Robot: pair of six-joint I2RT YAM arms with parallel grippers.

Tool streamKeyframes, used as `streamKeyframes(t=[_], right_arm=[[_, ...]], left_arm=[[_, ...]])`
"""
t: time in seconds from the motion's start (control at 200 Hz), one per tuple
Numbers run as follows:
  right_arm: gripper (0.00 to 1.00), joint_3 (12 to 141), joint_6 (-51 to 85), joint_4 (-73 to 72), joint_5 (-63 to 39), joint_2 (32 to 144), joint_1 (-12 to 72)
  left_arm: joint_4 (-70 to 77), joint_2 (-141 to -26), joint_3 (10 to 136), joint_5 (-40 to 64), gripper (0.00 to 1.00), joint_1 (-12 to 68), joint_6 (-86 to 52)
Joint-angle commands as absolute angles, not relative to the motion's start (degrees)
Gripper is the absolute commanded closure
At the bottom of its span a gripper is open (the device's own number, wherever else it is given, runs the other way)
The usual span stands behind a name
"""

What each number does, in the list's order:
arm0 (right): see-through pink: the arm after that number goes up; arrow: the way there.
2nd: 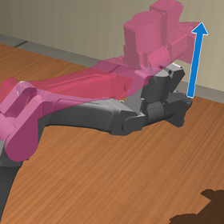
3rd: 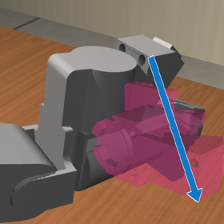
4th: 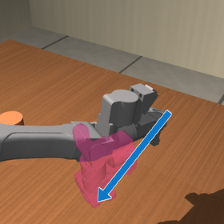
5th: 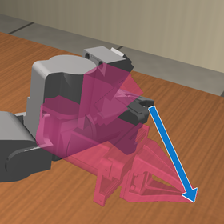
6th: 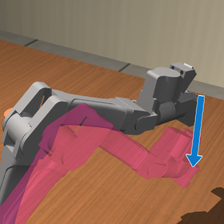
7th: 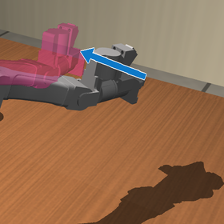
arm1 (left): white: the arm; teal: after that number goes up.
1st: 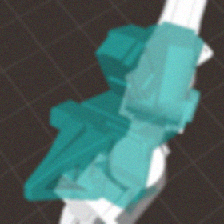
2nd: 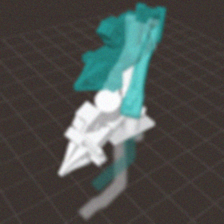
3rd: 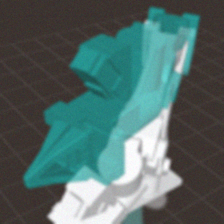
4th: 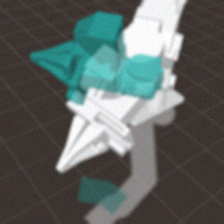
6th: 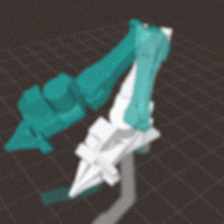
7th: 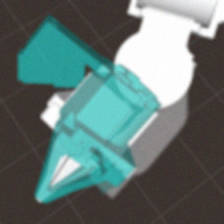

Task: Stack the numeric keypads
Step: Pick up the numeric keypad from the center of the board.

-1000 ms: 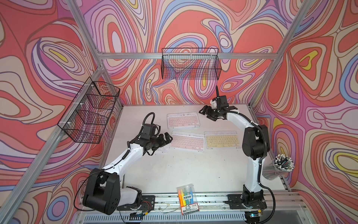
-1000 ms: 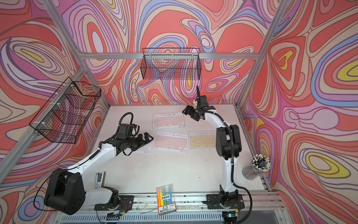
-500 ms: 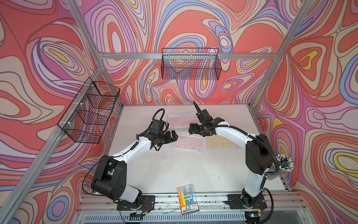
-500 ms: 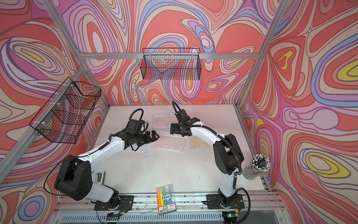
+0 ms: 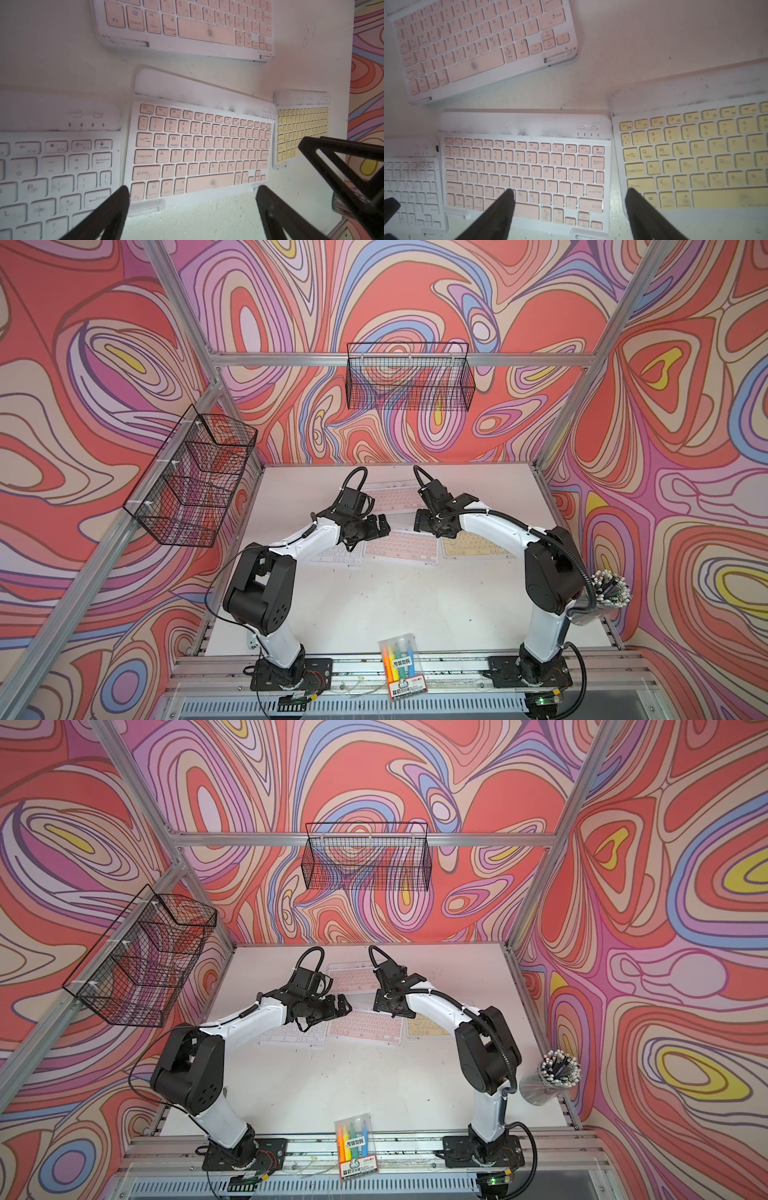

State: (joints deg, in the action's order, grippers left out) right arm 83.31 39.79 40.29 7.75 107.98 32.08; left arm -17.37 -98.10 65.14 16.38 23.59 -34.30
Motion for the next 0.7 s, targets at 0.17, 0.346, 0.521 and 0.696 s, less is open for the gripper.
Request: streamKeyframes(t=[0.17, 0.346, 0.521, 0.696], right_arm=[[0.15, 80.2, 44.0, 38.7, 6.1, 110.9, 32.4], [0.16, 79.5, 44.0, 38.1, 5.1, 111.4, 32.3], [0.16, 79.3, 44.0, 37.7, 4.7, 111.8, 32.4], [0.16, 79.2, 44.0, 37.3, 4.0, 112.7, 32.4]], left_arm=[[-18.2, -102.0, 66.5, 15.8, 0.02, 23.9, -32.9], [-18.4, -104.2, 67.2, 16.4, 0.03, 23.9, -32.9], [-19.9, -105.9, 68.6, 14.3, 0.04, 23.9, -32.2], [-21.3, -107.6, 70.1, 12.0, 0.04, 23.9, -32.0]])
